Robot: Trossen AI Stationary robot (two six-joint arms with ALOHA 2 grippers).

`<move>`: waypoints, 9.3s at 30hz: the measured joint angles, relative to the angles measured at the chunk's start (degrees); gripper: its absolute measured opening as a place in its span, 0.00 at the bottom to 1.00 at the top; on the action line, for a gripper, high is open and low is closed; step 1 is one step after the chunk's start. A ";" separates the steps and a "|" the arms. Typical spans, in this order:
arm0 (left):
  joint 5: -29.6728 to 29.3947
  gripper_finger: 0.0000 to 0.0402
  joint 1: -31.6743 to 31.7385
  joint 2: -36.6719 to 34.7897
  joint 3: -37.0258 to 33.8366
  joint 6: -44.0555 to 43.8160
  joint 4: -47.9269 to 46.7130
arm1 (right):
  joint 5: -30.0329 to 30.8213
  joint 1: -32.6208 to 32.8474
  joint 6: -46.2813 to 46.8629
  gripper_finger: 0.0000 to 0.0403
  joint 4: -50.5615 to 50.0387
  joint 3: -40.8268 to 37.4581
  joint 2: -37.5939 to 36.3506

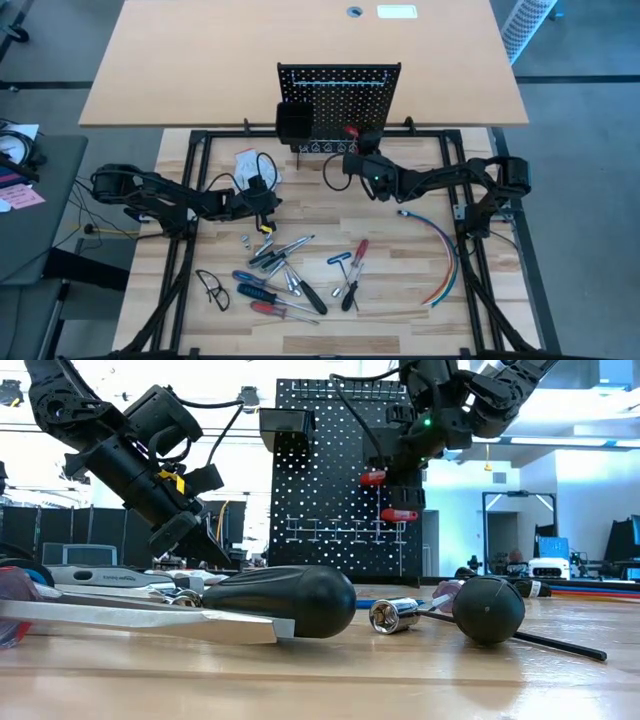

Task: Hang tools onto peg board
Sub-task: Hang the red allen wrench on the pegboard, then hang the red transparent screwdriver on the pegboard

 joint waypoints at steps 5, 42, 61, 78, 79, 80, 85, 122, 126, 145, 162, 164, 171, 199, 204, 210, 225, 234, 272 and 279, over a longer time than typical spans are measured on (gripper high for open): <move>0.00 0.00 -0.01 0.00 0.00 0.00 -0.01 | 0.02 0.58 -0.09 0.25 0.00 0.00 0.00; -0.02 0.00 -0.01 0.00 0.00 0.00 -0.02 | -7.75 0.72 -4.89 0.24 -0.63 -1.14 0.02; -0.02 0.00 -0.01 0.00 0.00 0.00 -0.02 | -10.56 1.53 -18.10 0.24 5.58 -1.16 0.02; -0.02 0.00 0.02 0.00 0.00 0.00 0.00 | -13.73 0.36 -18.30 0.23 8.00 -4.63 0.00; -0.02 0.00 0.00 0.00 -0.02 0.00 0.00 | -13.75 0.22 -18.31 0.23 8.58 -5.29 0.00; -0.02 0.00 0.00 0.00 -0.02 0.00 -0.02 | -13.75 0.02 -18.29 0.23 9.75 -5.88 0.02; -0.02 0.00 -0.01 -0.02 -0.02 0.00 0.00 | -13.70 0.00 -18.47 0.23 14.47 -7.93 0.02; -0.02 0.00 0.00 0.00 -0.02 0.00 -0.04 | -0.63 5.01 -15.32 0.62 12.86 -4.26 -1.02; 0.01 0.00 -0.01 0.00 -0.02 -0.07 -0.08 | 6.57 8.92 -9.83 0.62 13.04 -4.75 -4.39; 7.76 0.00 -4.89 -0.02 1.28 2.03 3.52 | -45.72 19.56 83.95 0.62 -12.42 -23.92 -22.23; 7.78 0.00 -10.17 -0.02 6.81 11.32 18.45 | -51.78 12.90 68.83 0.62 16.52 -22.19 3.07; 7.74 0.00 -9.26 -0.02 7.23 13.60 20.11 | -51.81 11.19 67.66 0.62 16.24 -21.13 4.05; 7.72 0.00 -8.01 -0.02 7.67 9.66 16.27 | -52.68 9.67 69.25 0.62 11.84 -19.32 4.74; 4.47 0.00 -15.15 -0.02 7.67 -3.64 8.00 | -21.08 32.45 71.22 0.62 -18.95 -19.32 -29.26; 4.44 0.00 -15.15 -0.02 7.67 -3.92 8.02 | -21.08 32.46 74.12 0.62 -22.57 -19.34 -29.27; 4.33 0.00 -15.15 -0.02 7.67 -4.07 8.04 | -21.12 32.14 75.70 0.62 -22.66 -19.37 -28.92; 4.26 0.00 -15.15 -0.02 7.65 -4.07 8.13 | -31.75 29.47 74.51 0.62 -18.01 -19.41 -18.93; 4.24 0.00 -15.15 -0.02 7.65 -4.16 8.06 | -33.38 27.61 74.95 0.62 -16.94 -19.41 -16.98; 4.22 0.00 -14.98 -0.02 7.65 -4.94 8.04 | -49.68 24.74 76.04 0.62 -13.27 -19.37 -16.85; 4.24 0.00 -14.98 -0.02 7.65 -4.94 8.07 | -49.66 24.74 76.04 0.62 -13.27 -19.37 -16.86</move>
